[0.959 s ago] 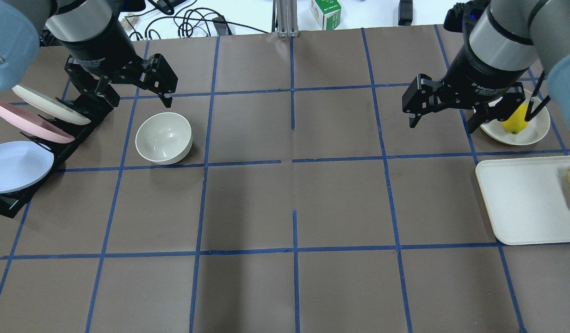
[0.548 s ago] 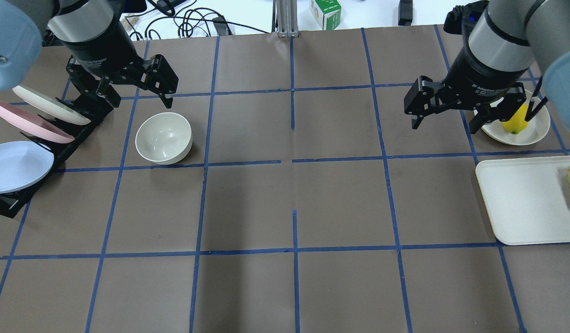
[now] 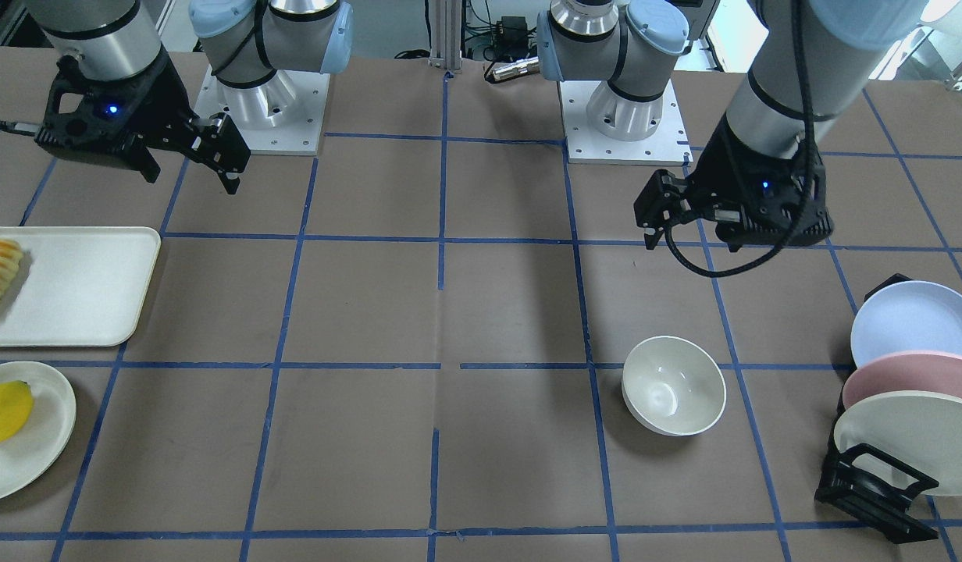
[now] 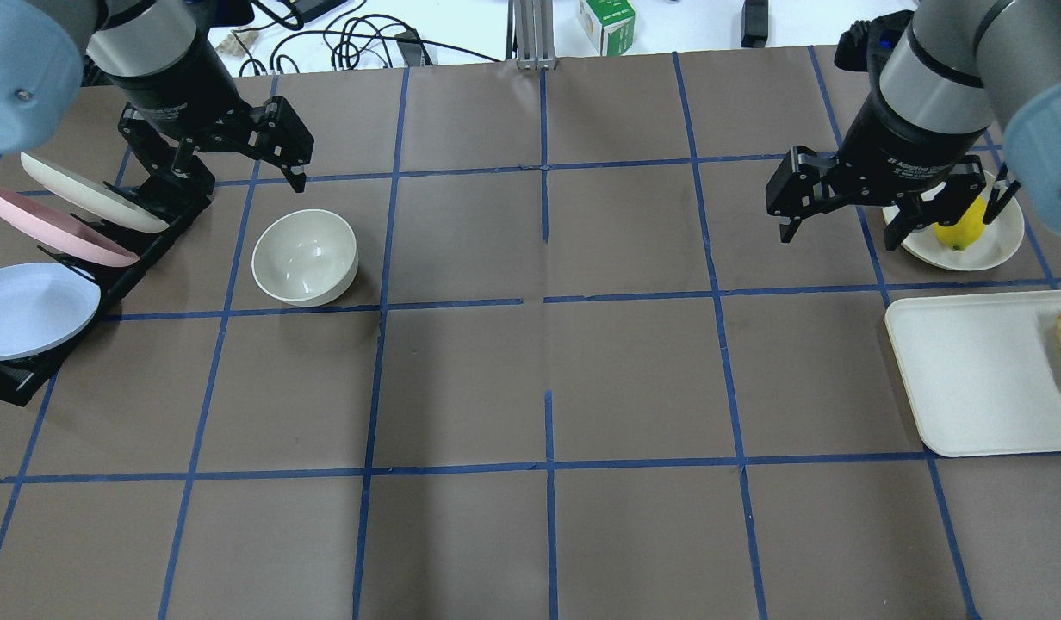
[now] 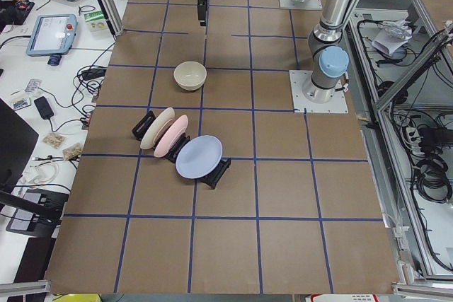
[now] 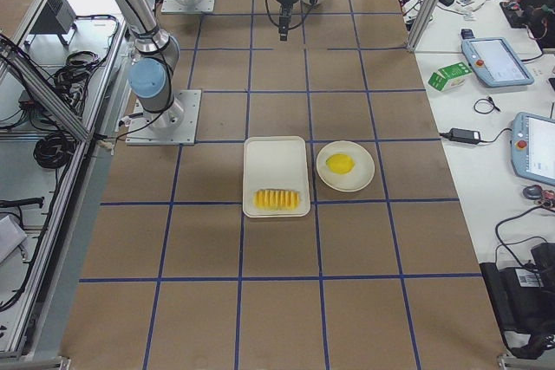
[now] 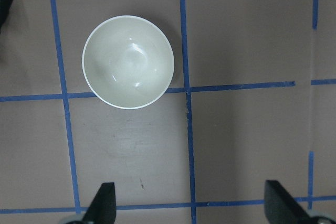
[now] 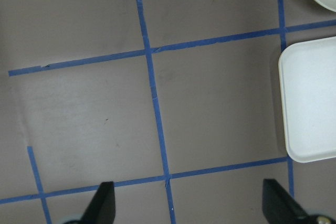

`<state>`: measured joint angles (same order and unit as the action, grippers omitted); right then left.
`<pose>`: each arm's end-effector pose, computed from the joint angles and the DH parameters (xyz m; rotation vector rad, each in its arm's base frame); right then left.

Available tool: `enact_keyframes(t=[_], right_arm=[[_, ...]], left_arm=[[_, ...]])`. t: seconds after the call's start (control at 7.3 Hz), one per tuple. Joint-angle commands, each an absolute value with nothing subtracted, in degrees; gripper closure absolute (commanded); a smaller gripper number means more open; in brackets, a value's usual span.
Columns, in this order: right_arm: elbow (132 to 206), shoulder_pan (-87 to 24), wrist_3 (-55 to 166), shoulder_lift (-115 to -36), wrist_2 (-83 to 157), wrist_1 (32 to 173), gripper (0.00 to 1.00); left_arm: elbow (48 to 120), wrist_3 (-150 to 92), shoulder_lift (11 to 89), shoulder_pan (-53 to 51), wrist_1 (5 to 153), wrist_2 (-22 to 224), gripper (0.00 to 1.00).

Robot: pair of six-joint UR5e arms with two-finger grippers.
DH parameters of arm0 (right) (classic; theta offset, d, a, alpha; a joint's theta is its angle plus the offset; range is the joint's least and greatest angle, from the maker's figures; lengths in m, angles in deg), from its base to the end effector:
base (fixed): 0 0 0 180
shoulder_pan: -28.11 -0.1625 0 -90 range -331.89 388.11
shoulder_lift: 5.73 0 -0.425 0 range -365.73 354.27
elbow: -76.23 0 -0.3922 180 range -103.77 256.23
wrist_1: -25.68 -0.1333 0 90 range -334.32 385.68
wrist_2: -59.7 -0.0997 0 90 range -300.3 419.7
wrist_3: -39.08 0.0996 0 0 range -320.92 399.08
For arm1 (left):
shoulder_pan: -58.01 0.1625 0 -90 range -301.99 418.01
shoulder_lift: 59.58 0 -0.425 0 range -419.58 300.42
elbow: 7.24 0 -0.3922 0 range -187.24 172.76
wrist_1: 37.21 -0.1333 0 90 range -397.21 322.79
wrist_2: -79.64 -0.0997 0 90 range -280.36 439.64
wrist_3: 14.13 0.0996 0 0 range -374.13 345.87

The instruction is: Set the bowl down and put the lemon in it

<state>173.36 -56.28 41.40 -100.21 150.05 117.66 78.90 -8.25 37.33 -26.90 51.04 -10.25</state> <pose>0.0874 -0.4679 0.4673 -0.2168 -3.1283 -0.0186 -0.0850 -0.5499 0.4617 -0.0216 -3.1372 -0.0351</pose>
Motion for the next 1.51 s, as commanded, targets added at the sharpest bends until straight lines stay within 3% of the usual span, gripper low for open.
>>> enact_keyframes(t=[0.0, 0.27, 0.82, 1.1, 1.37], right_arm=[[172.9, -49.3, 33.2, -97.7, 149.6, 120.9, 0.00], [172.9, -43.5, 27.7, -91.5, 150.3, 132.8, 0.00], [172.6, -33.7, 20.7, -80.5, 149.4, 141.3, 0.00], [172.2, -32.7, 18.7, -75.2, 149.7, 149.3, 0.00], [171.7, -31.8, 18.1, -72.3, 149.5, 149.8, 0.00]], left_arm=[[80.9, -3.5, 44.0, -21.8, 46.6, -6.9, 0.00], [81.8, 2.4, 50.2, -17.8, 41.5, -7.8, 0.00], [91.4, 8.6, 57.2, -14.0, 22.8, -7.1, 0.00], [90.9, 7.4, 59.0, -14.0, 21.6, -6.1, 0.08], [90.9, 5.5, 58.7, -14.1, 21.9, -4.4, 0.90]])
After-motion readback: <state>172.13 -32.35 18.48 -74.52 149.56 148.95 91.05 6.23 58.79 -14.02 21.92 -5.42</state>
